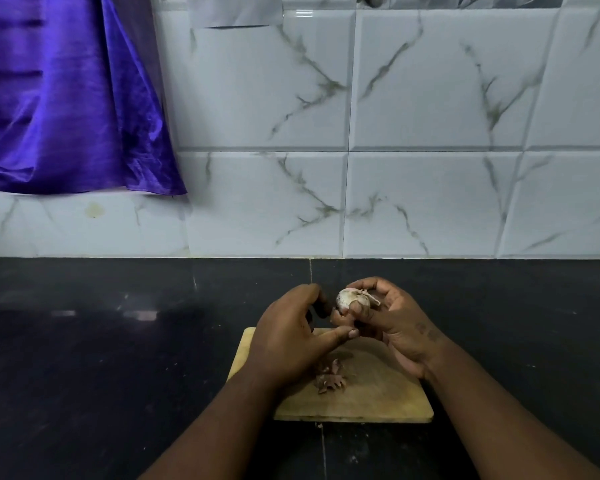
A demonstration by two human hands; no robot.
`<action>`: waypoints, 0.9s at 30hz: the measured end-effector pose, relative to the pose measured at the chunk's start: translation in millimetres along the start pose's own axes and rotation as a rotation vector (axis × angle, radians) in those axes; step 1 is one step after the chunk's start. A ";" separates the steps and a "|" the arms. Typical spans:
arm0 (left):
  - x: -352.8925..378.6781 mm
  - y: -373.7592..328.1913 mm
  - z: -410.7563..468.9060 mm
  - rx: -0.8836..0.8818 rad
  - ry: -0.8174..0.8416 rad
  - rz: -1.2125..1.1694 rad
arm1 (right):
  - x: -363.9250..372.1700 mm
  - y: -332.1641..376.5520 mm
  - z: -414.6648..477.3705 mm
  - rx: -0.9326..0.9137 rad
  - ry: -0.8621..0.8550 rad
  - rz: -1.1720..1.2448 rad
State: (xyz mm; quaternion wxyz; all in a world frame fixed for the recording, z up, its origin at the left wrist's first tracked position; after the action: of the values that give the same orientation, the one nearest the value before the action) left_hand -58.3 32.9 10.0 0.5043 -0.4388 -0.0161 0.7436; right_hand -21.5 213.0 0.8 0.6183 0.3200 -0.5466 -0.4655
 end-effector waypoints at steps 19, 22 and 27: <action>1.8 1.1 2.6 0.070 0.103 -0.106 | 0.3 2.3 3.8 0.009 -0.044 0.150; 0.9 0.1 1.3 0.062 0.105 -0.023 | 0.2 1.2 4.4 0.026 -0.032 0.139; -4.2 1.4 3.4 0.083 -0.076 0.107 | 2.5 -0.1 3.1 0.060 0.024 0.131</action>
State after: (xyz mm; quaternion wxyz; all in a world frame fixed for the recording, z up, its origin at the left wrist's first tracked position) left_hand -61.2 30.5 14.1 0.4808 -0.3889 0.0190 0.7856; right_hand -24.6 211.0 2.3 0.6438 0.3075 -0.5728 -0.4035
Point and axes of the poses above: each hand's wrist, its own z-axis towards the middle knuckle, its own x-axis out of the palm, y = z × x, the point moved 4 cm from there along z, towards the middle knuckle, and after that the axes turned 9 degrees about z, right-handed, at the moved point
